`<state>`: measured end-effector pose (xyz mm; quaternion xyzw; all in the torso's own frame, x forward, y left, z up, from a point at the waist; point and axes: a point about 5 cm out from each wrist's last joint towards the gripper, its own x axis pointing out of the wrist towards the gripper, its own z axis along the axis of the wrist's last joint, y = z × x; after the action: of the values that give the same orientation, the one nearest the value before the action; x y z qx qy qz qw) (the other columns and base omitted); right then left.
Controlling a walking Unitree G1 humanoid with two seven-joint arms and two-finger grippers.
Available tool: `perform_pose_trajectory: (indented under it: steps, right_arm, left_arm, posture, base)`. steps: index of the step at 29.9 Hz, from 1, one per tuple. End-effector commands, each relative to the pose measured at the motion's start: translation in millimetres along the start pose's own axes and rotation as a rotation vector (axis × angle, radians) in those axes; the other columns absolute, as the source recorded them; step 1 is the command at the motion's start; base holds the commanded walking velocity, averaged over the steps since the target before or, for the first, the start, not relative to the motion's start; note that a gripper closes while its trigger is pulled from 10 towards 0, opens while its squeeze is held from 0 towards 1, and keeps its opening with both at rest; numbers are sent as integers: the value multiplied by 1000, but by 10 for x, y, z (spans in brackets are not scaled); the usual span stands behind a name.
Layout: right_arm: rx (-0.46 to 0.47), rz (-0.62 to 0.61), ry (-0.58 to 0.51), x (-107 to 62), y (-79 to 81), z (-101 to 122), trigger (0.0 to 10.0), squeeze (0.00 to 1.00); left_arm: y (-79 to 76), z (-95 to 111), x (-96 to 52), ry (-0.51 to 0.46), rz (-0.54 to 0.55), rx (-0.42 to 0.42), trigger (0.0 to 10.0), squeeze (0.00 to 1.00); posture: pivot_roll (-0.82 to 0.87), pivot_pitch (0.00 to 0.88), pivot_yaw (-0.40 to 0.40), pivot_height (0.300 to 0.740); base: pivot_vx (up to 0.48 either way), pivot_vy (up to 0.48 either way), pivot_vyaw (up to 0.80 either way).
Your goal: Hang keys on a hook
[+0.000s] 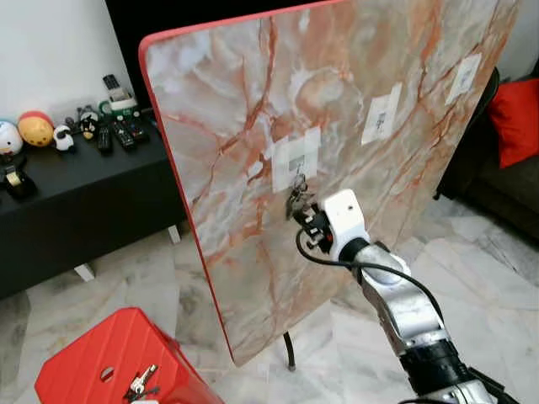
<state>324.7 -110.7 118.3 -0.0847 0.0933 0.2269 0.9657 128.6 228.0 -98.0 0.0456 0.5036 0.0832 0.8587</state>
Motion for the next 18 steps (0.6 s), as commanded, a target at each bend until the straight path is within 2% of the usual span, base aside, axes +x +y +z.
perform_pose_trajectory:
  steps: [1, 4, 6, 7, 9, 11, 12, 13, 15, 16, 17, 18]
  right_arm:
    - [51, -12, 42, -25, -31, -126, 10000, 0]
    - [168, -64, 139, -62, -57, -479, 10000, 0]
    - [232, -110, 286, -133, -21, -922, 10000, 0]
    - [232, -110, 286, -133, -21, -922, 10000, 0]
    - [268, -131, 400, -231, 57, -1252, 10000, 0]
    - [312, -170, 515, -372, 134, -1551, 10000, 0]
    - [351, -216, 614, -528, 199, -1783, 10000, 0]
    - [351, -216, 614, -528, 199, -1783, 10000, 0]
    - [394, -267, 742, -758, 289, -2049, 10000, 0]
    - [394, -267, 742, -758, 289, -2049, 10000, 0]
    - [417, -283, 767, -826, 315, -2115, 10000, 0]
    - [481, -328, 824, -990, 375, -2257, 10000, 0]
  left_arm:
    - [22, -69, -11, 32, 2, 23, 10000, 0]
    - [34, -68, -11, 31, 2, 22, 10000, 0]
    - [45, -64, -11, 30, 4, 20, 10000, 0]
    - [45, -64, -11, 30, 4, 20, 10000, 0]
    - [47, -60, -10, 29, 5, 20, 10000, 0]
    - [45, -56, -9, 28, 5, 20, 10000, 0]
    - [41, -52, -8, 27, 5, 20, 10000, 0]
    - [41, -52, -8, 27, 5, 20, 10000, 0]
    - [30, -48, -7, 26, 4, 20, 10000, 0]
    - [30, -48, -7, 26, 4, 20, 10000, 0]
    - [25, -46, -6, 25, 4, 21, 10000, 0]
    - [21, -40, -5, 24, 4, 23, 10000, 0]
  posture:
    - [41, 0, -36, 740]
    - [49, 0, -36, 740]
    - [47, 0, -36, 740]
    - [47, 0, -36, 740]
    - [47, 0, -33, 740]
    - [49, 0, -33, 740]
    - [50, 0, -32, 740]
    - [50, 0, -32, 740]
    - [56, 0, -31, 740]
    - [56, 0, -31, 740]
    - [55, 0, -30, 740]
    - [48, 0, -26, 740]
  base:
    - [0, 0, 0]
    - [0, 0, 0]
    - [0, 0, 0]
    - [0, 0, 0]
    - [0, 0, 0]
    - [0, 0, 0]
    - [0, 0, 0]
    - [0, 0, 0]
    - [0, 0, 0]
    - [0, 0, 0]
    - [0, 0, 0]
    - [0, 0, 0]
